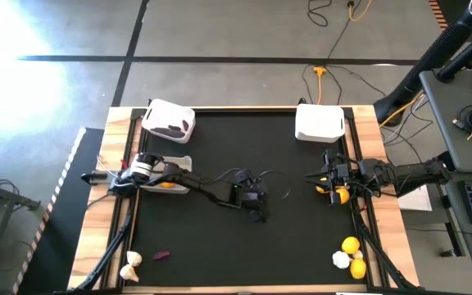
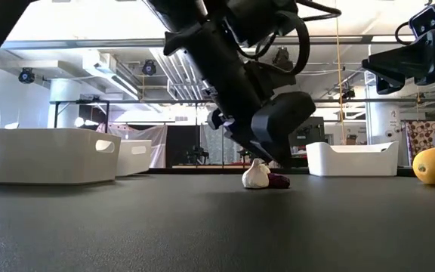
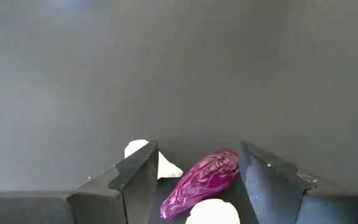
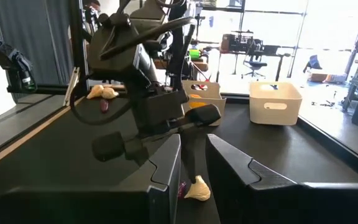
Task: Sort produce into baskets
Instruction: Put the eggplant into the left white bin
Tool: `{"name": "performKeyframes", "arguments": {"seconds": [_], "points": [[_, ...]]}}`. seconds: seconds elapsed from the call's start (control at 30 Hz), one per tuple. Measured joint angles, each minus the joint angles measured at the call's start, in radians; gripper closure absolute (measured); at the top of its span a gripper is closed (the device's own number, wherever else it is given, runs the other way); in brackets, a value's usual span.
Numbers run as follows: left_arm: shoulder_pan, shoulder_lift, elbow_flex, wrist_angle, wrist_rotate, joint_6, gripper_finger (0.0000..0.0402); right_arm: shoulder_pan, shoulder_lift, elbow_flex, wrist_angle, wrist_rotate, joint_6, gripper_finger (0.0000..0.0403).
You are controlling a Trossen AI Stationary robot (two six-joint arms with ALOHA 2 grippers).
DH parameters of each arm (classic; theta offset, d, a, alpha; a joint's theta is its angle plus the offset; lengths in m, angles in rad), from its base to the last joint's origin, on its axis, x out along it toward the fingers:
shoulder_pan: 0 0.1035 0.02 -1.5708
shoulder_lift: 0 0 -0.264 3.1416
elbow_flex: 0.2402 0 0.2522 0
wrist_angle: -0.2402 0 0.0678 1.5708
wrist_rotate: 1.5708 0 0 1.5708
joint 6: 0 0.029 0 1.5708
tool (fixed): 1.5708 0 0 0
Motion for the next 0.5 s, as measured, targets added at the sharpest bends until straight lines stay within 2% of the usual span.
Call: {"name": "performKeyframes", "arguments": {"seconds": [0.2,0.5], "points": [[0.007,0.01,-0.04,-0.003,0.009,-0.049,0.0201,0.0,0.0,0.0,0.0,0.0,0.0,0.0335],[0.01,0.027,-0.062,0.024,0.007,-0.073,0.0226,0.0,0.0,0.0,0.0,0.0,0.0,0.0335]]}}
